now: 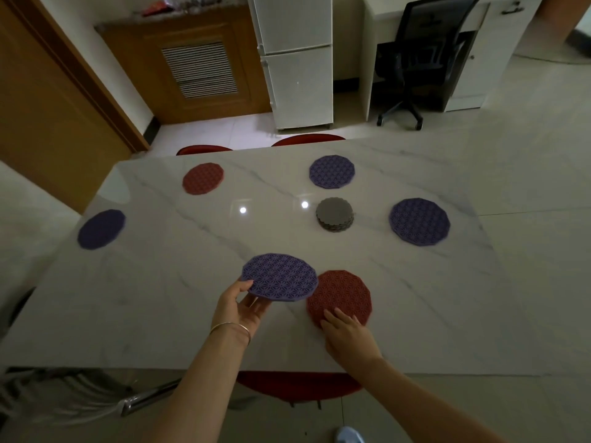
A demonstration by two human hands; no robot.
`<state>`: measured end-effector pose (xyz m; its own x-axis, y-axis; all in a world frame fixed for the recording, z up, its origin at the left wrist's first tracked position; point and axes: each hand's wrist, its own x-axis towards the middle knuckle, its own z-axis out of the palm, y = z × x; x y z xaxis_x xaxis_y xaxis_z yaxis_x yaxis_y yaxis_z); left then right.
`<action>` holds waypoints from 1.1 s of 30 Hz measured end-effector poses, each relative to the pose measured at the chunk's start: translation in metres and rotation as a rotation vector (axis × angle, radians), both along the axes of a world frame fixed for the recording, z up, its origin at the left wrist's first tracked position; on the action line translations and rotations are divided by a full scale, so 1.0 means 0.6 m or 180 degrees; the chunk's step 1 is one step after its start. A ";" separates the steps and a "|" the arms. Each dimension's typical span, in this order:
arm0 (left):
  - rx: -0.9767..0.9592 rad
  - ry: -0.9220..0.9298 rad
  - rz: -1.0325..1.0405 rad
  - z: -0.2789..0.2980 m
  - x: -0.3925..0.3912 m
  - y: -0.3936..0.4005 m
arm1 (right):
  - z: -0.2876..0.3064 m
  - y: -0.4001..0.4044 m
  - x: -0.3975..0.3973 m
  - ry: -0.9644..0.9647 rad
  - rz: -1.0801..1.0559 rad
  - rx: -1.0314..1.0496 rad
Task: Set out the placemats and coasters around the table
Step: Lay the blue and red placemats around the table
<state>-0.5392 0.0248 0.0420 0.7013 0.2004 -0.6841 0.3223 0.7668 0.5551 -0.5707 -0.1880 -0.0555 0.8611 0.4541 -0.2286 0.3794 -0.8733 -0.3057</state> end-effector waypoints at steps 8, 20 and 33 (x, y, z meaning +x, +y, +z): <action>-0.0037 0.0072 -0.0057 0.002 -0.005 -0.007 | 0.037 -0.009 -0.003 -0.0445 -0.0209 0.0586; 0.0102 -0.0093 -0.0005 0.076 0.020 0.084 | 0.229 0.171 0.099 -0.0928 0.0099 0.1655; 0.0106 0.0280 -0.0449 0.031 0.098 0.418 | 0.185 0.484 0.157 -0.1582 -0.0001 0.1346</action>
